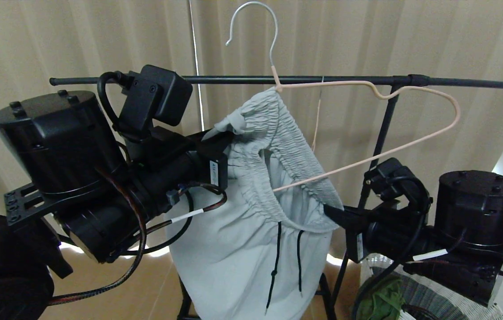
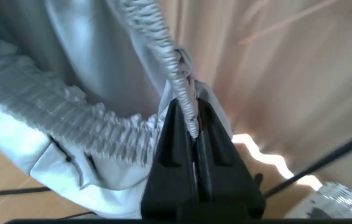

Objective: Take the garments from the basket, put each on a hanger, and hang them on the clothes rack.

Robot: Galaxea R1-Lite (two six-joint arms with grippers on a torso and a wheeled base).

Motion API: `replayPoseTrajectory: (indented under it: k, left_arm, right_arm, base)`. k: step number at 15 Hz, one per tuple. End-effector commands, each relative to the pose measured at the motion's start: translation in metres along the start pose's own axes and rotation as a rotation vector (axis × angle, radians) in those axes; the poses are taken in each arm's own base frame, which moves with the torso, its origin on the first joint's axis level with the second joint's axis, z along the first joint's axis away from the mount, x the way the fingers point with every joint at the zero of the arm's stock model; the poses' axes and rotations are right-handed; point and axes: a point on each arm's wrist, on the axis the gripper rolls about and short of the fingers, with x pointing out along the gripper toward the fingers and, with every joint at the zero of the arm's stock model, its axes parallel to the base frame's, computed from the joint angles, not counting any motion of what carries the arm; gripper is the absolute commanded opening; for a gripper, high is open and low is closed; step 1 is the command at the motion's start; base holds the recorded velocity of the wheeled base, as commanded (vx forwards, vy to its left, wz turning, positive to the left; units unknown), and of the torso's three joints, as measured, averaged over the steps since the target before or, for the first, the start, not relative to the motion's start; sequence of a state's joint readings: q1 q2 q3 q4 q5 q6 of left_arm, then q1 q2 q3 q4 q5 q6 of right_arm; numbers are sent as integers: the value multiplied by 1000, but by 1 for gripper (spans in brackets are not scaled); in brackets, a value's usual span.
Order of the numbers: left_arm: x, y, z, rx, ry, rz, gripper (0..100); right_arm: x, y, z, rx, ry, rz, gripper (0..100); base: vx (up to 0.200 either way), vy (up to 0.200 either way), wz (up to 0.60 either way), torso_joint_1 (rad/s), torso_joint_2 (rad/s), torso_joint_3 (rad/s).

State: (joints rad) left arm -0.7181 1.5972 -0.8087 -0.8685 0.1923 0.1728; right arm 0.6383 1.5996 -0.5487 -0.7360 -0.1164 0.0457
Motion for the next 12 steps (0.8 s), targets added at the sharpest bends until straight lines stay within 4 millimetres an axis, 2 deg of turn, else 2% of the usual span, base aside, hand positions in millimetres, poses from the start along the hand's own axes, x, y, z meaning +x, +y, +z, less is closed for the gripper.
replayPoseTrajectory:
  k: [1, 2, 3, 7, 12]
  left_arm:
    - [0, 7, -2, 38, 6, 26, 0]
    - [0, 8, -2, 45, 9, 29, 0]
    - [-1, 9, -7, 74, 27, 35, 0]
    - [-19, 21, -26, 178, 102, 57, 0]
    - [-30, 37, -44, 308, 182, 101, 0]
  right_arm:
    - [-5, -20, 7, 22, -30, -74, 0]
    - [-5, -23, 7, 24, -33, -84, 0]
    - [-5, -38, 12, 34, -50, -140, 0]
    - [-3, -67, 23, 67, -87, -239, 0]
    - [-1, -72, 33, 69, -119, -257, 0]
  base:
    - [0, 0, 0, 0, 0, 0]
    - [0, 0, 0, 0, 0, 0]
    - [0, 0, 0, 0, 0, 0]
    - [0, 0, 0, 0, 0, 0]
    - [0, 0, 0, 0, 0, 0]
